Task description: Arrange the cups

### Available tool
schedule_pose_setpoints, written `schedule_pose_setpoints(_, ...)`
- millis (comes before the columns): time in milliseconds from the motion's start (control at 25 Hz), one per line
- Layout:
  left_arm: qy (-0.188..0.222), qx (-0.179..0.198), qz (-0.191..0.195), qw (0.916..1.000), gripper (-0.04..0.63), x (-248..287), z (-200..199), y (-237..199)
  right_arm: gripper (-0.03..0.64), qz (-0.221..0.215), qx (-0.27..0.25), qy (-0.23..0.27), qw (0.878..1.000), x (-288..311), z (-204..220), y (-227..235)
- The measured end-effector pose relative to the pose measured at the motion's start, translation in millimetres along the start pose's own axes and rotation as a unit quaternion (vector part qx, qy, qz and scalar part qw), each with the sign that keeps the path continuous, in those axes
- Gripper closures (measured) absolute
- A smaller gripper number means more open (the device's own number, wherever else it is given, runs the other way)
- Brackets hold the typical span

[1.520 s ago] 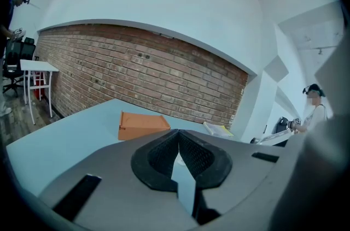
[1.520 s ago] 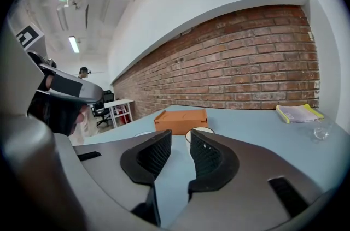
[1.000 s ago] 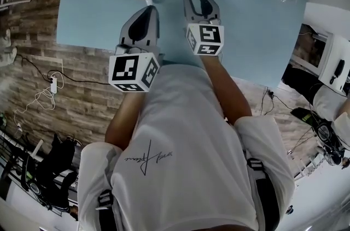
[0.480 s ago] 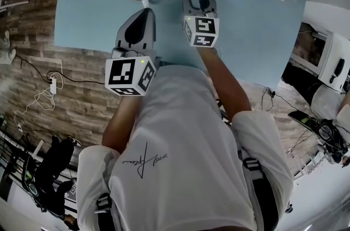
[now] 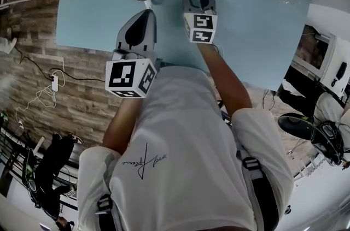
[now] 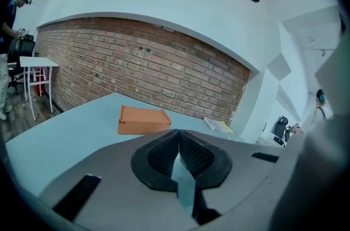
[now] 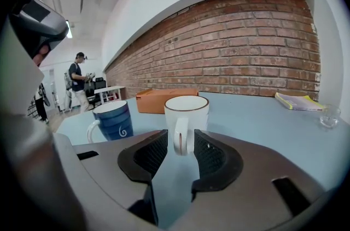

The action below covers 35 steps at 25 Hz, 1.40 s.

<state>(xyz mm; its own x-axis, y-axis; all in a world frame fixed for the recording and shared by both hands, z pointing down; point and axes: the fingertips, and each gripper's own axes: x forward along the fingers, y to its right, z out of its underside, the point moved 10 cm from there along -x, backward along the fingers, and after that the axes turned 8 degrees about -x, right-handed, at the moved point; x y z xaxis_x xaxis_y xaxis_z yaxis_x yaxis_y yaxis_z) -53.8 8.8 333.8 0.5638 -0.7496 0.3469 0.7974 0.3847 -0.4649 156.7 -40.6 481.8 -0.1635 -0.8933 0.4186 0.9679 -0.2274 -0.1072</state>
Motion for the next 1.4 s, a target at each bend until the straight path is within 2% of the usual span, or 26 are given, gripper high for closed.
schedule_pose_setpoints(680, -0.018, 0.003, -0.009, 0.9998, 0.586, 2, -1, -11, 0.491, 0.026, 0.01, -0.009, 1.0, 12, 6, 2)
schedule_pose_setpoints(840, -0.022, 0.002, -0.01, 0.9997, 0.586, 5, -1, -12, 0.524, 0.032, 0.01, -0.007, 0.999, 14, 5, 3)
schedule_pose_setpoints(1400, -0.024, -0.003, -0.008, 0.9997, 0.586, 7, 1, -14, 0.548, 0.018, -0.008, -0.003, 1.0, 9, -5, 4)
